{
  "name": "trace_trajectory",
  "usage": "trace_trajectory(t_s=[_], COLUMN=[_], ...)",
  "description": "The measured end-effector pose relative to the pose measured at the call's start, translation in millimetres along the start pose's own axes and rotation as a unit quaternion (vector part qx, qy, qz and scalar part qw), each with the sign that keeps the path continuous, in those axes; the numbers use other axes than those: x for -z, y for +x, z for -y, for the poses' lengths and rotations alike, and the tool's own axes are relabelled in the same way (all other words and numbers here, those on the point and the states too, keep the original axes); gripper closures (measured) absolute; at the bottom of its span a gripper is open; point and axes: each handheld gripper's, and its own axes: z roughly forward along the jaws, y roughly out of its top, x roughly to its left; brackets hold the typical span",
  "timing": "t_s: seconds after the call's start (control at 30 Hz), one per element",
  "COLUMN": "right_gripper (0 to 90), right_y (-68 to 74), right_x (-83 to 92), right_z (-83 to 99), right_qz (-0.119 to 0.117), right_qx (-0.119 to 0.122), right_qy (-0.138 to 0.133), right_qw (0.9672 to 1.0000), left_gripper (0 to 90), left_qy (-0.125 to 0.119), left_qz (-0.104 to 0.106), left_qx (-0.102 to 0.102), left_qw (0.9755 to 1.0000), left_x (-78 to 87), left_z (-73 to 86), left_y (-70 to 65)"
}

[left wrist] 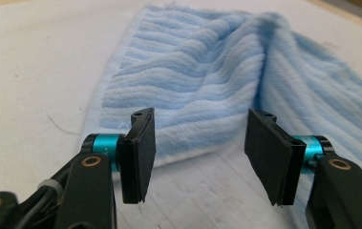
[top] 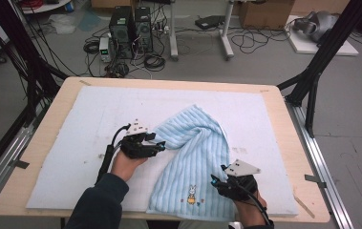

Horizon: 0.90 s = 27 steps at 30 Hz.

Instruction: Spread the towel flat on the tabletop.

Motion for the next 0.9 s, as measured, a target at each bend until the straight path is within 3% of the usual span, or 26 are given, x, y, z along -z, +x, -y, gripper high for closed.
trace_trajectory(t_s=[0.27,0.33,0.4,0.47,0.5,0.53,0.6,0.77,0.9], right_gripper=[48.7,48.7,48.9,50.2,51.9,54.0,62.1,84.7,87.5], right_y=[10.1,15.3,20.1,24.3,25.8,27.7,29.9,30.9,31.7], right_x=[-4.4,-7.7,-12.1,-16.2,-18.4,-20.1,-24.0,-23.6,-20.4], right_z=[-4.0,-5.1,-5.7,-6.3,-6.7,-7.1,-7.6,-7.5,-5.3], right_qz=[-0.018,-0.025,-0.030,-0.037,-0.042,-0.045,-0.059,-0.091,-0.113], right_qx=[0.004,0.009,0.017,0.023,0.028,0.029,0.040,0.033,0.040], right_qy=[0.001,0.006,0.016,0.028,0.032,0.037,0.042,0.047,0.048], right_qw=[0.9998,0.9996,0.9993,0.9987,0.9982,0.9979,0.9966,0.9942,0.9916], left_gripper=[46.9,50.5,59.1,75.6,83.6,84.9,85.8,86.2,86.2], left_qy=[0.054,0.056,0.060,0.064,0.066,0.067,0.068,0.066,0.066], left_qz=[-0.013,-0.025,-0.038,-0.043,-0.046,-0.048,-0.060,-0.083,-0.102], left_qx=[-0.013,-0.024,-0.030,-0.033,-0.035,-0.035,-0.034,-0.013,-0.002], left_qw=[0.9984,0.9978,0.9970,0.9964,0.9962,0.9960,0.9953,0.9943,0.9926], left_x=[-31.5,-33.9,-33.5,-31.9,-31.8,-31.7,-30.7,-27.1,-23.2], left_z=[10.1,11.1,9.8,8.7,8.0,7.7,7.2,6.1,3.2], left_y=[4.3,2.1,2.3,4.7,6.0,6.8,9.9,24.9,35.3])
